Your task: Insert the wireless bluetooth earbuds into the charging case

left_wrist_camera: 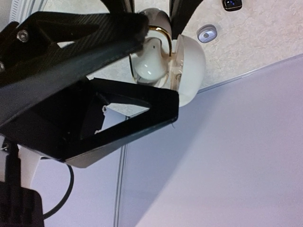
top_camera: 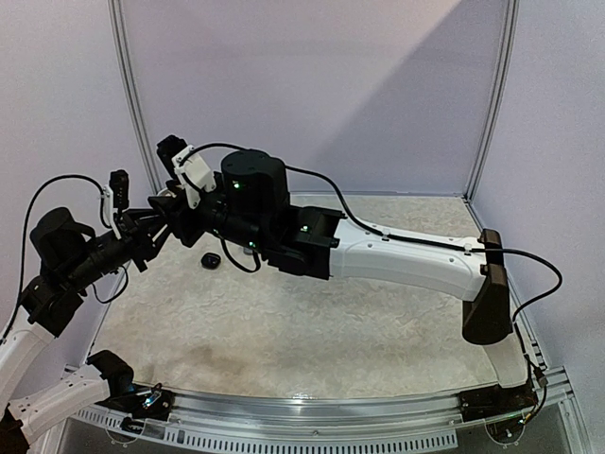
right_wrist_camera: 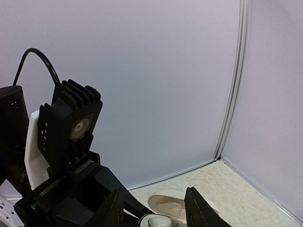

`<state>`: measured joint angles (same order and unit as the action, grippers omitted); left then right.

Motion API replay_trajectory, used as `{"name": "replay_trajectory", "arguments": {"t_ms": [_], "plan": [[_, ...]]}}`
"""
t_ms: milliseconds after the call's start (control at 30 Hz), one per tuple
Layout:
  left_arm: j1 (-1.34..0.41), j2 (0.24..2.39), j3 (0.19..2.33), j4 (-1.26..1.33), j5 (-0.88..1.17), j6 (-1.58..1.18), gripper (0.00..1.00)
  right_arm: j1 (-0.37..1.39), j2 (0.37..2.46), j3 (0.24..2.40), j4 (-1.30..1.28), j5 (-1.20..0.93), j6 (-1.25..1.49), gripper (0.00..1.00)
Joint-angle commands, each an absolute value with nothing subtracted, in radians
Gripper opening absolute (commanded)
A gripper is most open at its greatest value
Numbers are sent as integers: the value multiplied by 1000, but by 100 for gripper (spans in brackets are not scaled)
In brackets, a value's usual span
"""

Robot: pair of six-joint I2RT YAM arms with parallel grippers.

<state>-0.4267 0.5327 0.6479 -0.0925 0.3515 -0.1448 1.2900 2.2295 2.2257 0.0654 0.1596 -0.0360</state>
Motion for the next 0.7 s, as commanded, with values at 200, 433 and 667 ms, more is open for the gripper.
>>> {"name": "replay_trajectory", "arguments": {"t_ms": [200, 433, 667], "plan": [[-425, 526, 677, -65, 386, -159, 0, 1283, 2264, 2240, 6, 195, -49, 48], [-424, 536, 652, -98, 370, -110, 0, 1283, 2253, 2280, -43, 150, -71, 54], [-419, 548, 633, -209, 316, 193, 0, 1284, 2142, 2261, -111, 35, -113, 59]]}}
